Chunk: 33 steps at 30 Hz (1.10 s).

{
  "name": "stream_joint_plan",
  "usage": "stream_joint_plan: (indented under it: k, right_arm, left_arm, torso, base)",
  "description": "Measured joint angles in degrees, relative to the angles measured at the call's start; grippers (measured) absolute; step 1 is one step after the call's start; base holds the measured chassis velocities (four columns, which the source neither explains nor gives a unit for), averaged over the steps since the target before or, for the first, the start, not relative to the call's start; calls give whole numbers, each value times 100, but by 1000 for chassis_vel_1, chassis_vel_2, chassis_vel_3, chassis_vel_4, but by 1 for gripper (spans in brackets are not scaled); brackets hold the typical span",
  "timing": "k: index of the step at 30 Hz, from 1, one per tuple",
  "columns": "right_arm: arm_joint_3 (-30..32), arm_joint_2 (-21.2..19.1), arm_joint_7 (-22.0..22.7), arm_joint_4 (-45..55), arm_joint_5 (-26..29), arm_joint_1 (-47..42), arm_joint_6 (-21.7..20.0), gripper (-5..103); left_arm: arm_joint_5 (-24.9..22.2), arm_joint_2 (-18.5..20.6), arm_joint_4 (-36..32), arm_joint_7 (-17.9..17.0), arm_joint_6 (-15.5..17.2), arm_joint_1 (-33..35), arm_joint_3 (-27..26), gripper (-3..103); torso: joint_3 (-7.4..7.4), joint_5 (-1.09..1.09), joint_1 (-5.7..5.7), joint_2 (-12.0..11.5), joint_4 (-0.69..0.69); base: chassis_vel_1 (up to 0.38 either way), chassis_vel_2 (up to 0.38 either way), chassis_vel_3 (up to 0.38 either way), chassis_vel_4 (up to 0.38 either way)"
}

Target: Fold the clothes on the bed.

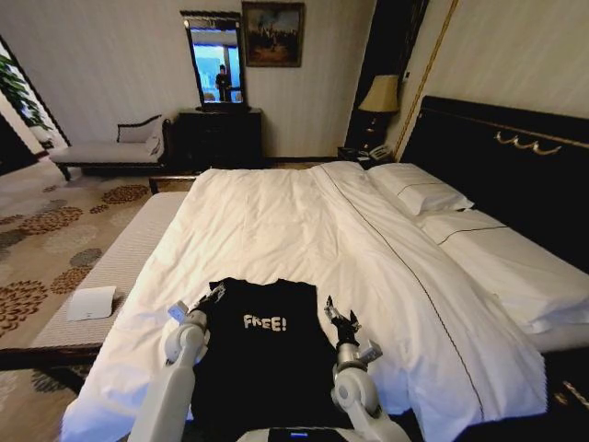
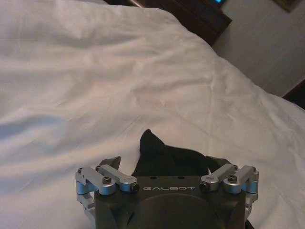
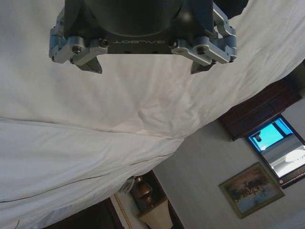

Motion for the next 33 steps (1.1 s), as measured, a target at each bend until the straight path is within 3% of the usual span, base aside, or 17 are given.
stream_joint_plan:
  k: [4,11,13,16,21,24,30,33]
  right_arm:
    - [7,-15,5,0,20,-10,1,100]
    - [43,-36,37,-14,35,-16,5,100]
    - [47,-38,40,-17,36,-13,6,100]
    - [57,-39,53,-37,38,3,6,100]
    - [48,-32,62,-49,37,21,6,100]
    - [36,-19,75,-66,29,47,5,100]
    - [29,-21,86,-82,22,62,1,100]
    - [35,-77,106,-122,29,127,-5,100]
  left_arm:
    - [3,-9,368,-33,64,-300,46,103]
    - [51,-116,934,-9,13,-754,82,97]
    - [56,-131,990,3,-11,-796,82,94]
    - [48,-157,1049,27,-68,-867,42,81]
    - [4,-134,1071,61,-106,-871,6,80]
    - [-24,-126,1114,94,-131,-868,-17,65]
    - [-38,-125,1167,131,-135,-862,-26,48]
    - [-44,-125,1223,168,-160,-867,-41,32]
  torso:
    - [0,1,0,0,0]
    - [0,1,0,0,0]
    - [0,1,0,0,0]
    - [0,1,1,0,0]
    - [0,1,0,0,0]
    - [0,1,0,0,0]
    - [0,1,0,0,0]
    - [0,1,0,0,0]
  base:
    - [0,0,0,0]
    - [0,0,0,0]
    - [0,0,0,0]
    - [0,0,0,0]
    - [0,0,0,0]
    - [0,0,0,0]
    - [0,0,0,0]
    - [0,0,0,0]
